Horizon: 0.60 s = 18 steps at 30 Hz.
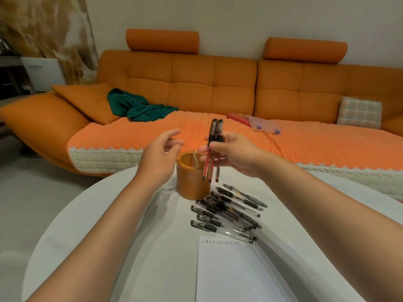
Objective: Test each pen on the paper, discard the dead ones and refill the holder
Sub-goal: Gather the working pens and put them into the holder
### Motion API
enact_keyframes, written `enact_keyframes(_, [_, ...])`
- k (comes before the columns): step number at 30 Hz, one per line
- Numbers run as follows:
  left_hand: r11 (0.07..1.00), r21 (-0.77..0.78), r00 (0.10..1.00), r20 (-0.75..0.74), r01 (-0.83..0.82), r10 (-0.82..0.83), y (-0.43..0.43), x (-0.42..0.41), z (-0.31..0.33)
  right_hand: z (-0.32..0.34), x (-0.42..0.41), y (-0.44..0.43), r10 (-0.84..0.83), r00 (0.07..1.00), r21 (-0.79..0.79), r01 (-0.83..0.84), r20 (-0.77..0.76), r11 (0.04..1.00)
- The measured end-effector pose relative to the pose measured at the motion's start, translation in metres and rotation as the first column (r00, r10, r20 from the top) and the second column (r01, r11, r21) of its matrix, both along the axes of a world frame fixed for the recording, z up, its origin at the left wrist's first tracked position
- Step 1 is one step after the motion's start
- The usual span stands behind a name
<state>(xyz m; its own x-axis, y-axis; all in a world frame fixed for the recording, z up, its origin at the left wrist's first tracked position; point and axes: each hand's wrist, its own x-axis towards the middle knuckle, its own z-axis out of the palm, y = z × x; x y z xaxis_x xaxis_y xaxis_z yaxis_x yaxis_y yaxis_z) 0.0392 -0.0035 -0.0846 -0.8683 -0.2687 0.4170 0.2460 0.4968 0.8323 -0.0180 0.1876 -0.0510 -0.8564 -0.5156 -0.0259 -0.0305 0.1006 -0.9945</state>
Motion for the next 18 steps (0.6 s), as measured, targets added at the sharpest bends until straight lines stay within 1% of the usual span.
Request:
enact_keyframes(3, [0.984, -0.173, 0.997, 0.057, -0.043, 0.054, -0.004, -0.013, -0.007, 0.012, -0.016, -0.009, -0.160, 0.987, -0.105, 0.156, -0.031, 0.982])
enact_keyframes(5, [0.970, -0.242, 0.991, 0.120, -0.030, 0.061, -0.004, -0.019, -0.016, 0.011, -0.024, -0.015, -0.234, 0.971, -0.132, 0.226, -0.051, 0.965])
enact_keyframes(9, [0.942, -0.333, 0.973, 0.228, 0.054, 0.025, 0.001, -0.024, -0.030, 0.000, -0.040, -0.028, -0.357, 0.931, -0.165, 0.342, -0.070, 0.925])
enact_keyframes(12, [0.938, -0.335, 0.966, 0.260, 0.087, 0.003, 0.004, -0.026, -0.034, -0.013, -0.049, -0.033, -0.415, 0.906, -0.176, 0.397, -0.084, 0.901])
enact_keyframes(15, [0.941, -0.330, 0.967, 0.254, 0.077, 0.010, 0.003, -0.026, -0.037, -0.026, -0.049, -0.037, -0.397, 0.913, -0.100, 0.388, -0.099, 0.916])
enact_keyframes(18, [0.927, -0.369, 0.972, 0.234, 0.065, 0.026, 0.003, -0.024, -0.039, -0.036, -0.047, -0.037, -0.358, 0.911, 0.076, 0.380, -0.205, 0.922])
